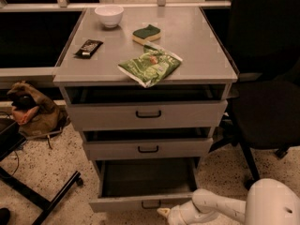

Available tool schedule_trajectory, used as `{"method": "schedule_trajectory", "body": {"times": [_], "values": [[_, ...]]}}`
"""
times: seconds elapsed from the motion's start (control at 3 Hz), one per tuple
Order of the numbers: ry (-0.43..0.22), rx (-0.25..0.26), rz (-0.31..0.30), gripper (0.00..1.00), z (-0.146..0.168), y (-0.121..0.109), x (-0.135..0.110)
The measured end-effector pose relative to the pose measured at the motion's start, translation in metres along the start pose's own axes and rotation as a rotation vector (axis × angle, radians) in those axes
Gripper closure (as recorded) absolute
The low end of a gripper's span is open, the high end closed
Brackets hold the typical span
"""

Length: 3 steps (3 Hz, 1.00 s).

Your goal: Close bottom drawer

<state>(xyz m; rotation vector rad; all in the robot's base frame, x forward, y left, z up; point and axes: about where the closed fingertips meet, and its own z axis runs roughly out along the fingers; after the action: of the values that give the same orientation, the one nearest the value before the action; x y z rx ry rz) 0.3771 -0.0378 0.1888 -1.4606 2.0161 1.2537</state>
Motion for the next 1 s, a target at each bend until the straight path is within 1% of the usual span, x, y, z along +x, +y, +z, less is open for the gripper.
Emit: {"method": "schedule_trajectory", "body": {"times": [0.33,0.67,1.0], "values": [[-0.002,0.048,-0.031,0.0,0.0011,-0.0024,-0.0026],[-0.002,0.048,-0.031,0.0,0.0011,-0.0024,-0.0026],[-0.008,0.058,-0.047,0.0,0.0035,-0.007,-0.0048]]}}
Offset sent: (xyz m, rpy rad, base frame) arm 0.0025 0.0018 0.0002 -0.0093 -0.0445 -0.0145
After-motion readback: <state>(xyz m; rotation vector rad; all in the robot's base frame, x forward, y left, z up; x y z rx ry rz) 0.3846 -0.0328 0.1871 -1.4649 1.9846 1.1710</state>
